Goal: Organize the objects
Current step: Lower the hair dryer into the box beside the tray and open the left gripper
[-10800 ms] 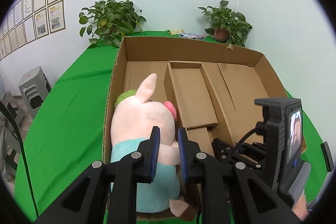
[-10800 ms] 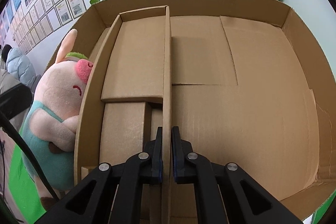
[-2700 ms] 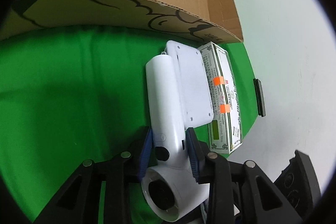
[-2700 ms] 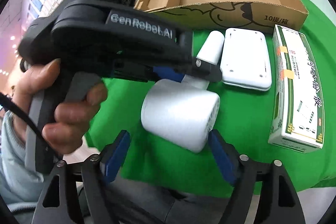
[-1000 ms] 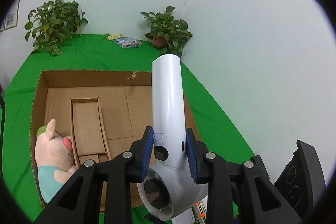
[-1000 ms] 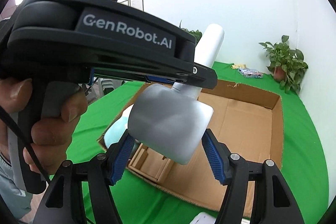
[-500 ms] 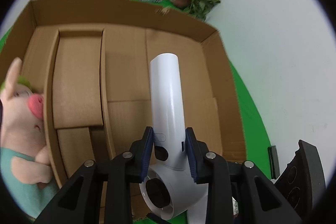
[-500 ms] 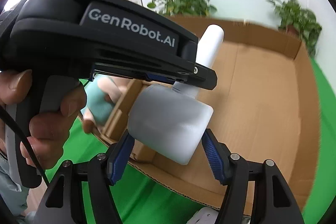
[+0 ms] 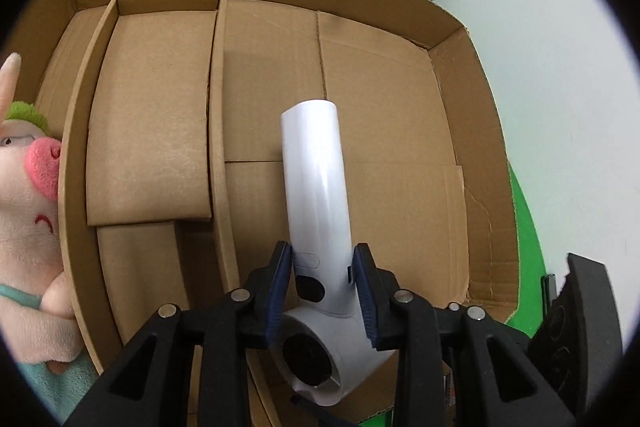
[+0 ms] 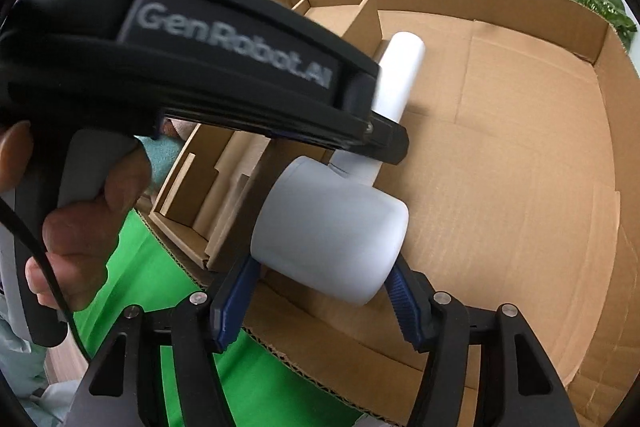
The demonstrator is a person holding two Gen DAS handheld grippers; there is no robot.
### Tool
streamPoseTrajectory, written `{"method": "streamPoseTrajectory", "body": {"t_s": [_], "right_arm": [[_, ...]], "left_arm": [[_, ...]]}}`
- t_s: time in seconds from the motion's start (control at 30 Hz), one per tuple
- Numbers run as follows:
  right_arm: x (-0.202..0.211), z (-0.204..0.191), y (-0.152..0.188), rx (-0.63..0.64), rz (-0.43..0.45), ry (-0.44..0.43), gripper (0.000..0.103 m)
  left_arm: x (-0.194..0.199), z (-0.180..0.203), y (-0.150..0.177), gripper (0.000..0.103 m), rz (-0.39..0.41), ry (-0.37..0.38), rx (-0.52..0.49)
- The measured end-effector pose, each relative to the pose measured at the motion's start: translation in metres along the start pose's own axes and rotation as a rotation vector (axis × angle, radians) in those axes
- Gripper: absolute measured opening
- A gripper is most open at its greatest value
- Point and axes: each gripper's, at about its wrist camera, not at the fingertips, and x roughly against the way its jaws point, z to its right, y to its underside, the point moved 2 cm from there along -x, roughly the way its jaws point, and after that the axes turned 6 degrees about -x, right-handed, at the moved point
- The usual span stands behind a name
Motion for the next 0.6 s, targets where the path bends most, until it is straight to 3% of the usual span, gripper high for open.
{"method": "streamPoseTrajectory", "body": {"t_s": [0.17,0.27,0.53,0.6], "right_arm": [[-0.002,-0.005,-0.004,-0.017,-0.011,-0.031,0.060],[-0.010,-0.002,-0.006,-0.046,-0.039,-0.002,0.060],[0.001,-0.015,-0.012,-0.071,-0.030,-0.087,0.063],[0.004,-0.013,-0.012,-0.088,-0.033,-0.088,0.058]], "left_arm": [[0.016,-0.013,-0.002,0.031,0.031,0.027,0.003],[0.031,-0.023,-0.006,0.031,0.067,0.020,-0.001],[0.057,-0.046,0.006,0.031,0.087,-0.002,-0.017],[0.061,-0.054,0.010,0.031,0.088,0.000,-0.012]]}}
